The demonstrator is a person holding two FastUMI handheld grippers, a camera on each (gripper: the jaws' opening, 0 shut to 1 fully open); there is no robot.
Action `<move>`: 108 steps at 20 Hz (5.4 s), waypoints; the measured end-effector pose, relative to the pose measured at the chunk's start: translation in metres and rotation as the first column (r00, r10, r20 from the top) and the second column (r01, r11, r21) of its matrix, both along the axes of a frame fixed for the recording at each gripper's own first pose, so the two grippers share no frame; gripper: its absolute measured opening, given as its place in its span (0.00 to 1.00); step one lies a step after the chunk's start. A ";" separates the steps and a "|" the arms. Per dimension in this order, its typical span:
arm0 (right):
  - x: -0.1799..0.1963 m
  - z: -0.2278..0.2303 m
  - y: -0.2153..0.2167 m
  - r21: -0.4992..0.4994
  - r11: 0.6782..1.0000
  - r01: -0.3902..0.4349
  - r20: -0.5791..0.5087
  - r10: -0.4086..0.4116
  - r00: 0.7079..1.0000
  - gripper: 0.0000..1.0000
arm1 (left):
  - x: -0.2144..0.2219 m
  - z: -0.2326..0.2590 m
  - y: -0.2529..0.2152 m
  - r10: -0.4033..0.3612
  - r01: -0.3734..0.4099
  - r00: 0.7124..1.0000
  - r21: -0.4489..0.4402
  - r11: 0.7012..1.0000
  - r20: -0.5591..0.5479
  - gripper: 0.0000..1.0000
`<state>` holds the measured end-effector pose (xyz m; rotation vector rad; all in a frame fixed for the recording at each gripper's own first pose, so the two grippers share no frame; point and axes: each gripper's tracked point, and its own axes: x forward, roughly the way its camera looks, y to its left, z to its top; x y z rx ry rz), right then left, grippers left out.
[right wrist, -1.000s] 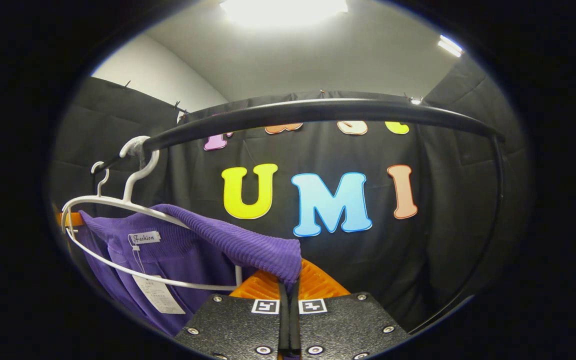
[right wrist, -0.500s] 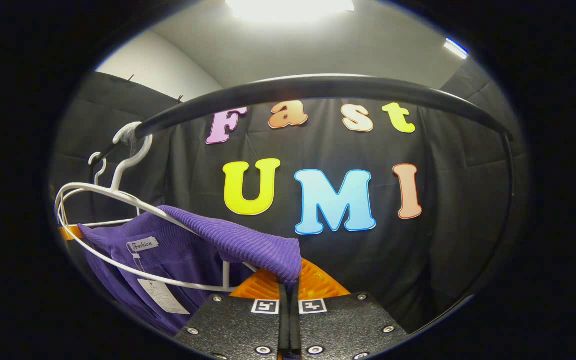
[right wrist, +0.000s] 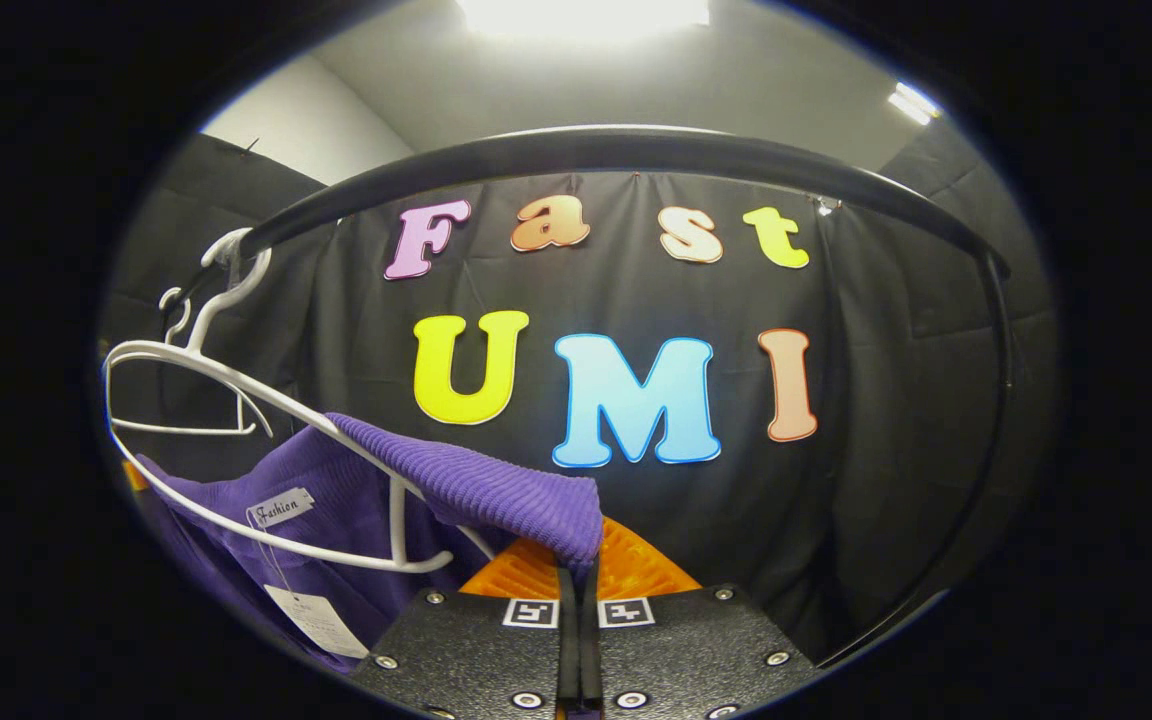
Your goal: Grasp the clothes on the hanger with both hands and then place them into the laundry hamper below.
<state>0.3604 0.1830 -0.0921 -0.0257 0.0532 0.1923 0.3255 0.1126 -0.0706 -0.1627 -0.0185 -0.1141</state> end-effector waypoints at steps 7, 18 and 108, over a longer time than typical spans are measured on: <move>0.029 -0.047 -0.037 -0.008 0.997 0.073 -0.109 -0.073 0.991 0.00 | 0.019 -0.024 -0.046 -0.015 0.016 0.999 0.022 1.000 -0.052 0.00; -0.037 -0.102 -0.061 0.066 0.995 -0.079 -0.226 0.092 0.970 0.00 | -0.033 -0.043 -0.096 0.080 -0.064 0.983 0.096 0.993 -0.165 0.01; -0.359 0.052 -0.142 0.037 0.955 0.296 0.003 -0.296 0.955 0.95 | -0.228 0.066 0.020 0.070 -0.054 0.995 0.197 0.979 -0.077 0.94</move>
